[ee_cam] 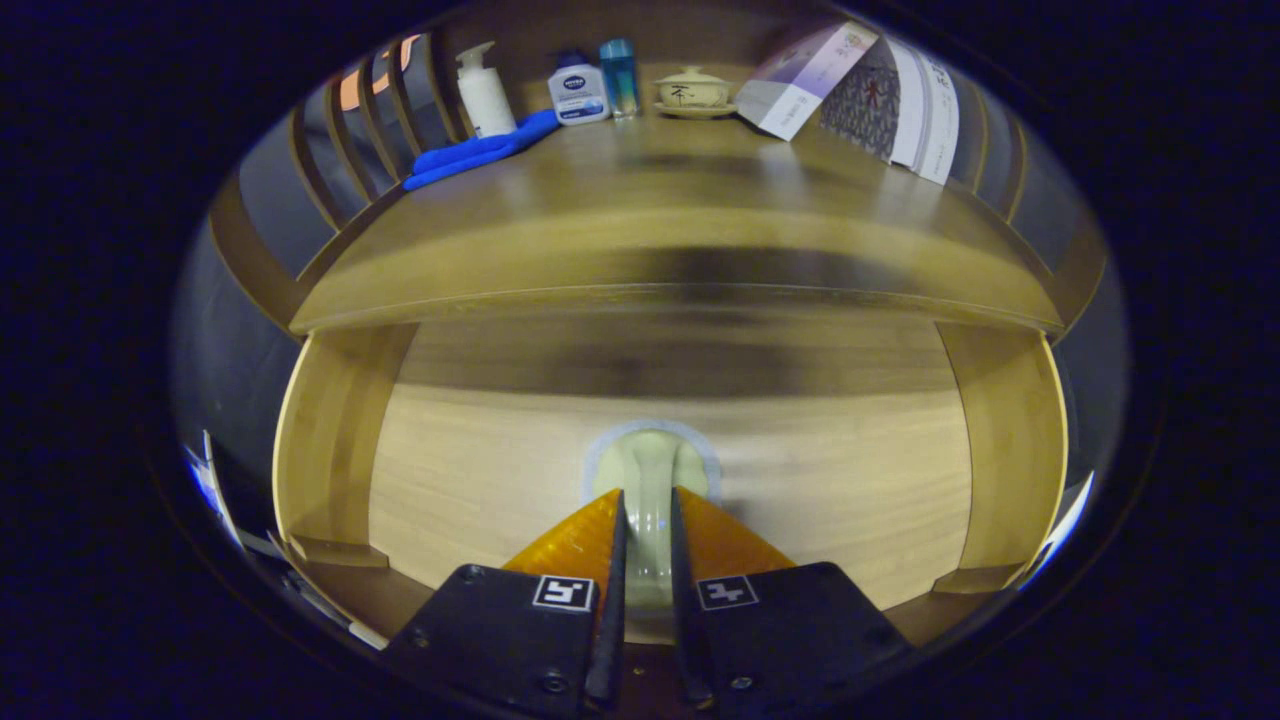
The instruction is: Pull open the drawer, take out the items inside it, and place them on the countertop above the cabinet.
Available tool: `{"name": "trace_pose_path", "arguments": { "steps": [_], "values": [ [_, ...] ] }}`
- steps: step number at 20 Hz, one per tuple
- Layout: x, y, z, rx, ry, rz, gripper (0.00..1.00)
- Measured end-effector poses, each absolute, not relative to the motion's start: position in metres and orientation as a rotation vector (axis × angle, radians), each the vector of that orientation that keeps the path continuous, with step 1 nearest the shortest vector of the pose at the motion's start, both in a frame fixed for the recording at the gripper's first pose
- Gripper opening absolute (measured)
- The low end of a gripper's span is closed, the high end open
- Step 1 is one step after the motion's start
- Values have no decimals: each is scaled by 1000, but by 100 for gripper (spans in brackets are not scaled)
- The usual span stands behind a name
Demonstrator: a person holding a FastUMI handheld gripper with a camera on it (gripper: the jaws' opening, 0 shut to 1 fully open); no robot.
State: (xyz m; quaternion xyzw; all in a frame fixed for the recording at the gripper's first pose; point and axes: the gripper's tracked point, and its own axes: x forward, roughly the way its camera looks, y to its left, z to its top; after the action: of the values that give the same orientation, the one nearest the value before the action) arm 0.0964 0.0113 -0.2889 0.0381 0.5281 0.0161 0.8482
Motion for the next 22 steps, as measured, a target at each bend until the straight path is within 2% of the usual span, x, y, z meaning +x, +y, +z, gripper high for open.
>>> {"name": "trace_pose_path", "arguments": {
  "steps": [13, 18, 22],
  "values": [
    [89, 21, -172, 114, 910, 124, 23],
    [124, 18, -137, 120, 824, 110, 23],
    [164, 16, -141, 129, 818, 79, 23]
  ]
}}
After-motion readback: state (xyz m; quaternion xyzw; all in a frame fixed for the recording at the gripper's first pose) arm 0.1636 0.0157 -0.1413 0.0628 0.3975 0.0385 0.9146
